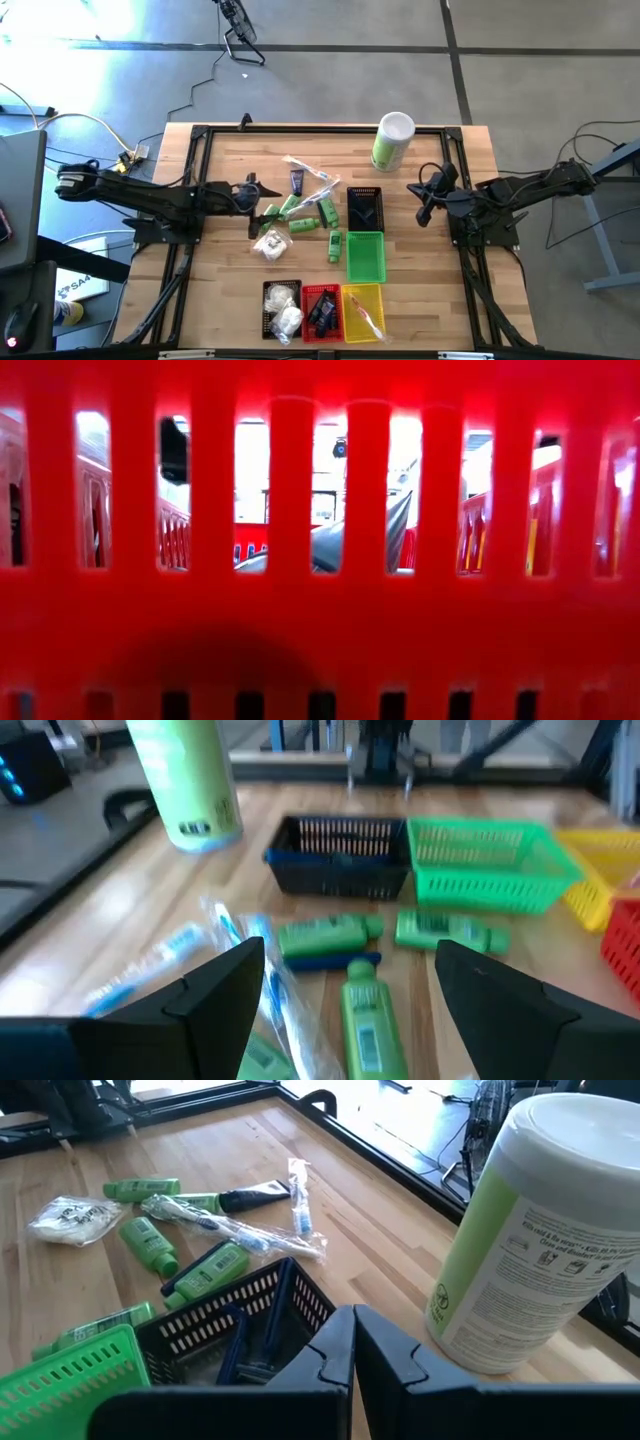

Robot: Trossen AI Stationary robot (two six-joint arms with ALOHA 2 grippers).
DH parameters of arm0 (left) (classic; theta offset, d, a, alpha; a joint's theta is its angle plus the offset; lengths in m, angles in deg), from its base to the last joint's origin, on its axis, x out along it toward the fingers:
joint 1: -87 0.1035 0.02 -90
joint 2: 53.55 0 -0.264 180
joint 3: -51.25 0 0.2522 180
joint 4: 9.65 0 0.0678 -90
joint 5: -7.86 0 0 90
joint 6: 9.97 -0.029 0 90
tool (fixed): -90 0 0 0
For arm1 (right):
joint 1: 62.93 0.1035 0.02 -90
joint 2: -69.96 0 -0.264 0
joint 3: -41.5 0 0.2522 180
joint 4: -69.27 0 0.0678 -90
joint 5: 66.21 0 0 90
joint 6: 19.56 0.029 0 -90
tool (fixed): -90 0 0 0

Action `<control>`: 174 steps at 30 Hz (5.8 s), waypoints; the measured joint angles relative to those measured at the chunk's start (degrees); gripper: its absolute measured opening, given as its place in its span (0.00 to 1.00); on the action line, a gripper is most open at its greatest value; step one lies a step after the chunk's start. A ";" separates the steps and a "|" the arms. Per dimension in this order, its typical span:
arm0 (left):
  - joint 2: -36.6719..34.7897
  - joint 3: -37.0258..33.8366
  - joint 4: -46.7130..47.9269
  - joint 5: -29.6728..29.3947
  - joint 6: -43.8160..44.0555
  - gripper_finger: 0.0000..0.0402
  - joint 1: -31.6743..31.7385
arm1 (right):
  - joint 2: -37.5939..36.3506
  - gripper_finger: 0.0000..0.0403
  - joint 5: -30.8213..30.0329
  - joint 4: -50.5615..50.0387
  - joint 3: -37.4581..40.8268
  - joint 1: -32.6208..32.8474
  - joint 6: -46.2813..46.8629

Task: Pick & Place Travel size toiletries
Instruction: Put the green shampoo into the green bin

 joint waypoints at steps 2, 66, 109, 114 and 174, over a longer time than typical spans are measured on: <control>3.01 -0.03 -2.17 0.12 -0.05 0.72 0.00 | 0.17 0.01 0.02 0.06 0.00 0.02 0.00; 39.90 14.03 2.55 5.21 15.10 0.72 0.00 | 4.72 0.01 -0.02 0.37 -0.02 0.02 0.15; 35.21 13.92 2.31 5.68 12.69 0.47 -0.01 | 4.70 0.01 0.17 0.36 -0.02 0.02 0.13; 29.94 13.92 1.95 5.57 9.37 0.47 0.00 | 4.70 0.01 0.24 1.10 -0.02 0.00 -0.34; 13.62 13.96 -18.95 2.71 1.42 0.47 0.00 | 52.98 0.82 34.90 96.79 -4.73 -13.55 -24.09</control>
